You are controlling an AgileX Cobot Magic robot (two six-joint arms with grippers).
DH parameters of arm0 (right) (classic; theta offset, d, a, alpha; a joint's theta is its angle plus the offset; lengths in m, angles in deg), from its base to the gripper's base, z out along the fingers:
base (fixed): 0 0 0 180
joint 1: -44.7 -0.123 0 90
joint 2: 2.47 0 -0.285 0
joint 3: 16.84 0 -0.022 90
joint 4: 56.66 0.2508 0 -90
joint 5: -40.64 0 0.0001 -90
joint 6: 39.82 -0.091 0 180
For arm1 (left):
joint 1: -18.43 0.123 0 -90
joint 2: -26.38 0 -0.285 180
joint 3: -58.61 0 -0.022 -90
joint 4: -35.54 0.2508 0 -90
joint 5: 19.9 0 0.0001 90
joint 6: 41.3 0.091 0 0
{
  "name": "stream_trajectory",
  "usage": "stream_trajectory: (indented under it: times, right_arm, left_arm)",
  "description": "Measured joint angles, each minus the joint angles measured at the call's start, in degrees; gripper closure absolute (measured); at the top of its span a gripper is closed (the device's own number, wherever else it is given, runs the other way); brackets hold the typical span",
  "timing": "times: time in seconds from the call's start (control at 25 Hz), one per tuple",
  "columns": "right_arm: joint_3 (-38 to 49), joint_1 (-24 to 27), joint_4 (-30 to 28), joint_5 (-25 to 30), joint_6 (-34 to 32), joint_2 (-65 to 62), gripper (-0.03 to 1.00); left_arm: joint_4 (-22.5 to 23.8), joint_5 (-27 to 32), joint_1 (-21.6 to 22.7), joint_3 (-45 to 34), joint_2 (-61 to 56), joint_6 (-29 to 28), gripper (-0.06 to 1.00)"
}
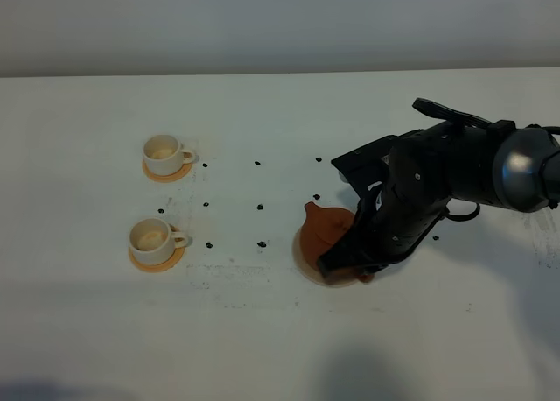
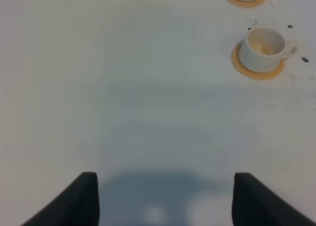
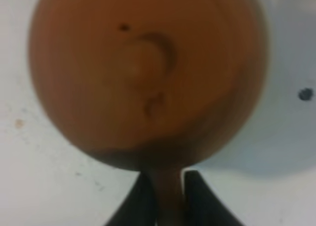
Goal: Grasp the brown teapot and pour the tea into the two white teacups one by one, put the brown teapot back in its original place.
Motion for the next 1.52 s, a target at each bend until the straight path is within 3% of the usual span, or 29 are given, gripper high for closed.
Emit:
stream_trajectory:
  times: [0.28, 1.52]
  right_arm:
    - [0.0, 0.1, 1.8, -0.4, 4.2, 0.1, 0.87]
    - [0.0, 0.1, 2.0, -1.0, 4.6, -5.0, 0.87]
  left_arm:
    - [0.0, 0.0, 0.0, 0.0, 0.0, 0.0, 0.4]
    - [0.0, 0.0, 0.0, 0.0, 0.0, 0.0, 0.4]
